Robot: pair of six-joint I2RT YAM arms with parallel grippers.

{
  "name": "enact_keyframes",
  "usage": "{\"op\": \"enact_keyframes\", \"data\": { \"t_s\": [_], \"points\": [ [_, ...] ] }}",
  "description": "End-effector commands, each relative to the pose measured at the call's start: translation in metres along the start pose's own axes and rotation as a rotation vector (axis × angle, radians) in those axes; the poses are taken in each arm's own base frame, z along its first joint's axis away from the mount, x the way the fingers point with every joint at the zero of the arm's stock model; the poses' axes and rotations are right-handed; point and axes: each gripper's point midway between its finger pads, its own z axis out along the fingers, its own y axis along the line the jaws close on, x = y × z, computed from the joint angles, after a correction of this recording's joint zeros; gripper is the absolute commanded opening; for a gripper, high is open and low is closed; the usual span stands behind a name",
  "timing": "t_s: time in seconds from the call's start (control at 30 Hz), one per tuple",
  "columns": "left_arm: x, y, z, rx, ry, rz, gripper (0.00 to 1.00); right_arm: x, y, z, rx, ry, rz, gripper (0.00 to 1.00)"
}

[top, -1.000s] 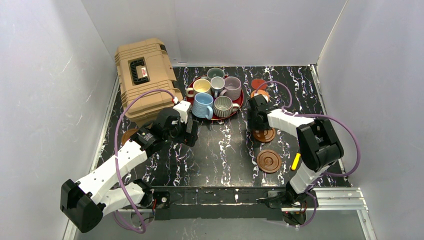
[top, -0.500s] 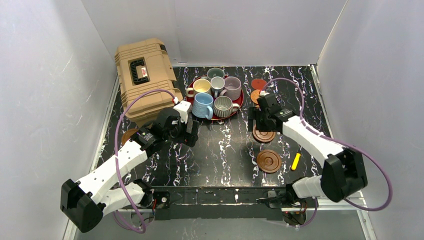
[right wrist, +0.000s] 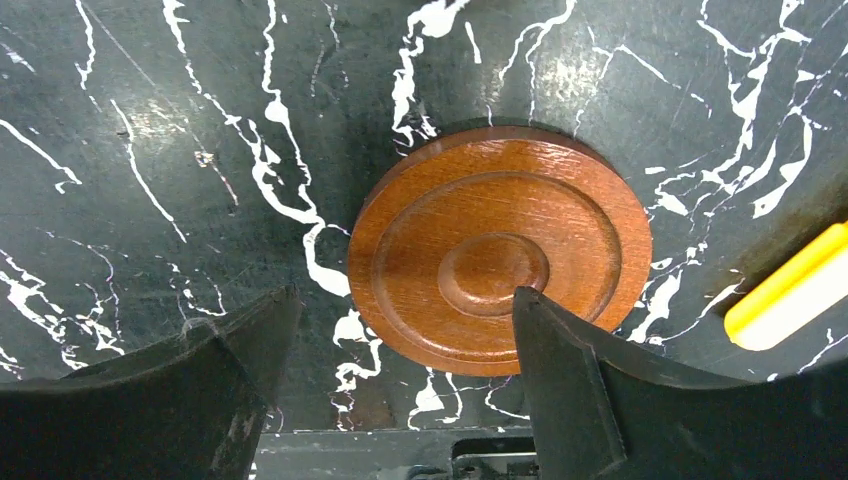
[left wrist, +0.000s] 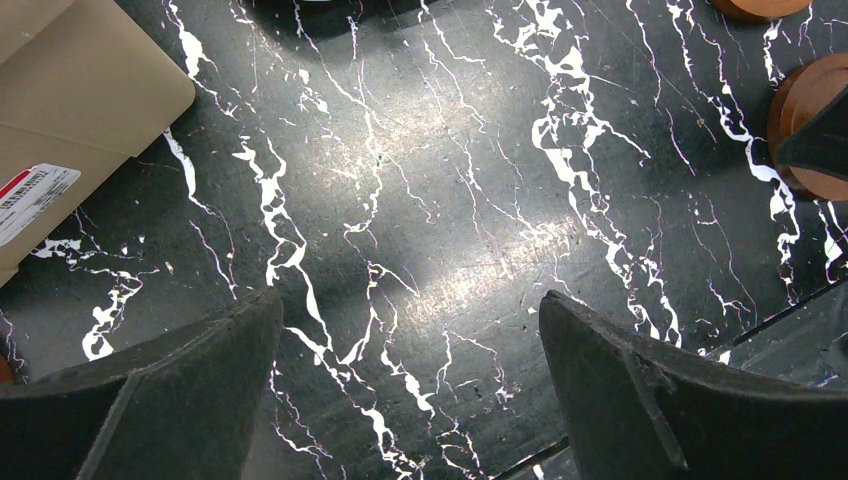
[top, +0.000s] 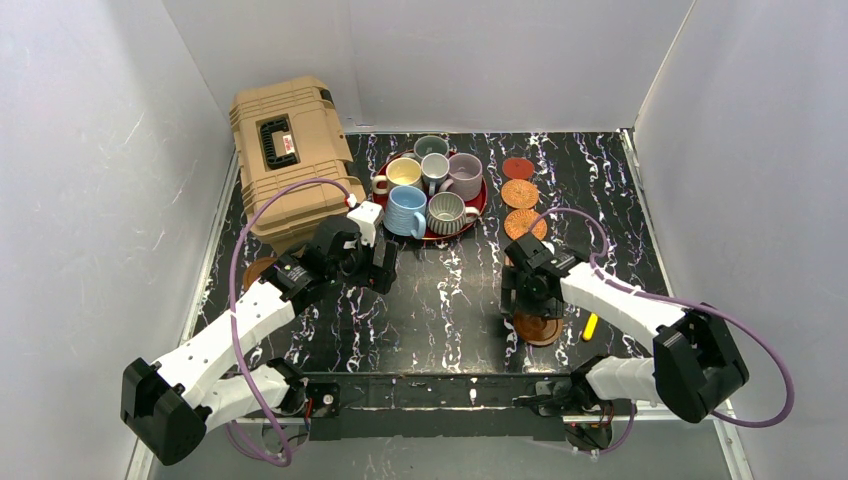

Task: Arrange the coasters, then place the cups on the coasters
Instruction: Move the coaster to the center of the board.

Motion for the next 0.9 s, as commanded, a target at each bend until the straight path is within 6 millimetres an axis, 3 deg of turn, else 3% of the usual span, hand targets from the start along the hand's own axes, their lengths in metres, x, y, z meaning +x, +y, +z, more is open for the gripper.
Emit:
{"op": "enact_keyframes", "data": {
  "t_s": [0.0, 0.4, 0.87],
  "points": [
    [-0.009, -0.002, -0.007, 0.008, -0.022, 0.005, 0.99, -0.006, 0.005, 0.0, -0.029, -0.058, 0.068, 0.85],
    [-0.007, -0.002, -0.005, 0.009, -0.01, 0.006, 0.99, -0.01, 0.009, 0.022, -0.031, -0.078, 0.073, 0.77],
    [-0.005, -0.002, -0.001, 0.008, 0.004, 0.008, 0.99, -0.032, 0.001, 0.028, 0.041, -0.17, 0.069, 0.74]
  ]
}}
